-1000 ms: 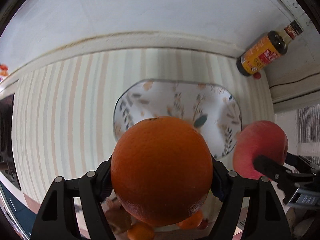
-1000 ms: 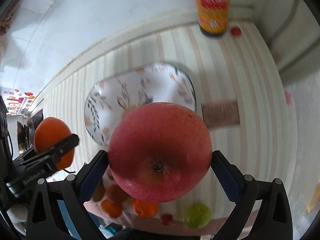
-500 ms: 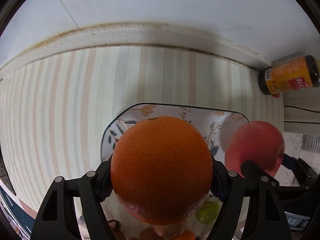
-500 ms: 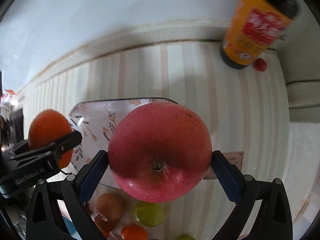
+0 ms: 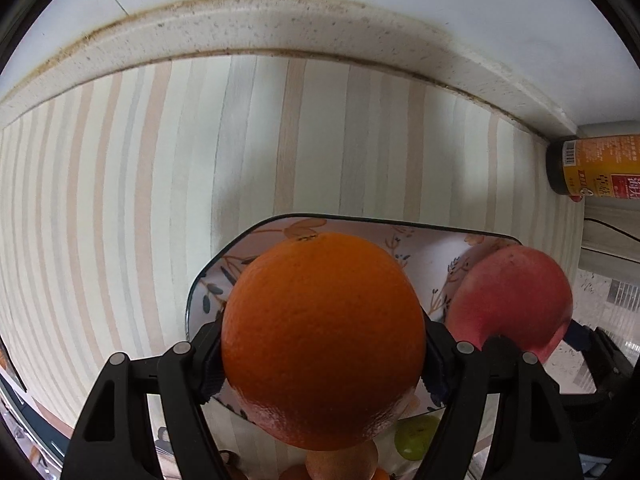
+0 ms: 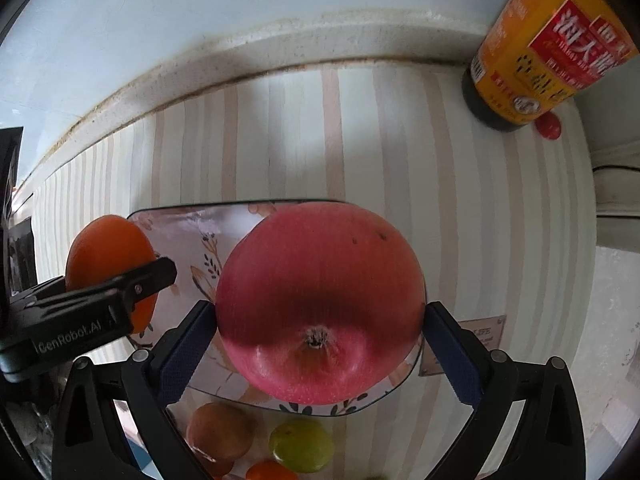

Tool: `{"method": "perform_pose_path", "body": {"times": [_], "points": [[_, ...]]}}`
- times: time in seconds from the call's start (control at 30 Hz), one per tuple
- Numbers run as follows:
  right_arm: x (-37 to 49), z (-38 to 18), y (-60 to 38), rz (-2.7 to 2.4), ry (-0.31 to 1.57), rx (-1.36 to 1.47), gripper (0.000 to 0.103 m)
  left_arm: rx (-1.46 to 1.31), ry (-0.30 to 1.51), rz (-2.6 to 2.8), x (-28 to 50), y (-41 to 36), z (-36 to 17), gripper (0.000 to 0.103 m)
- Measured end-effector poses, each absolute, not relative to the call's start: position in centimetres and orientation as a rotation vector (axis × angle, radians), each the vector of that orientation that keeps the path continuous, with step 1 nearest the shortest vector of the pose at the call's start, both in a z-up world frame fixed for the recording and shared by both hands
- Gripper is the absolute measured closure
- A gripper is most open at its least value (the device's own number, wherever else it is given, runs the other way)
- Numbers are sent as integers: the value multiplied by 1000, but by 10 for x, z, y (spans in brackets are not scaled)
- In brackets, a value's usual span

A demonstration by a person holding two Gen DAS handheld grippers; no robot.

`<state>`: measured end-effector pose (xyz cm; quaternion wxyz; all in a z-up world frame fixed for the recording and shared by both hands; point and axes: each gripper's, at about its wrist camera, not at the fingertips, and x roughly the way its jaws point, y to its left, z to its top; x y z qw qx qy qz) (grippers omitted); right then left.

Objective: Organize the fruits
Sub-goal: 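Carry the orange and red apple onto the deer plate and release both, then lift both tools away from the plate toward the remaining fruits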

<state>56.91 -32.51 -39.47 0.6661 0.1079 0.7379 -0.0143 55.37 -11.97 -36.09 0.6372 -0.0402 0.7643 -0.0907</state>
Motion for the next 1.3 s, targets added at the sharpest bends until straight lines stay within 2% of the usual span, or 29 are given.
{"method": "perform_pose_path", "body": {"times": [0.27, 0.3, 0.33, 0.37, 0.43, 0.77, 1.3], "points": [[587, -383, -319, -40, 1635, 203, 0, -132, 1792, -194, 558, -121, -375, 27], [587, -382, -319, -44, 1634, 198, 0, -144, 1787, -200, 559, -122, -373, 24], [586, -382, -318, -45, 1633, 194, 0, -157, 1772, -206, 560, -121, -369, 15], [586, -381, -318, -44, 1632, 195, 0, -161, 1752, -206, 563, -120, -365, 11], [584, -376, -319, -43, 1631, 206, 0, -173, 1724, -217, 567, -117, -357, 10], [554, -344, -331, -56, 1578, 241, 0, -74, 1622, -156, 553, -105, -311, 10], [447, -269, -295, -57, 1399, 147, 0, -9, 1333, -112, 426, -67, -232, 10]]}}
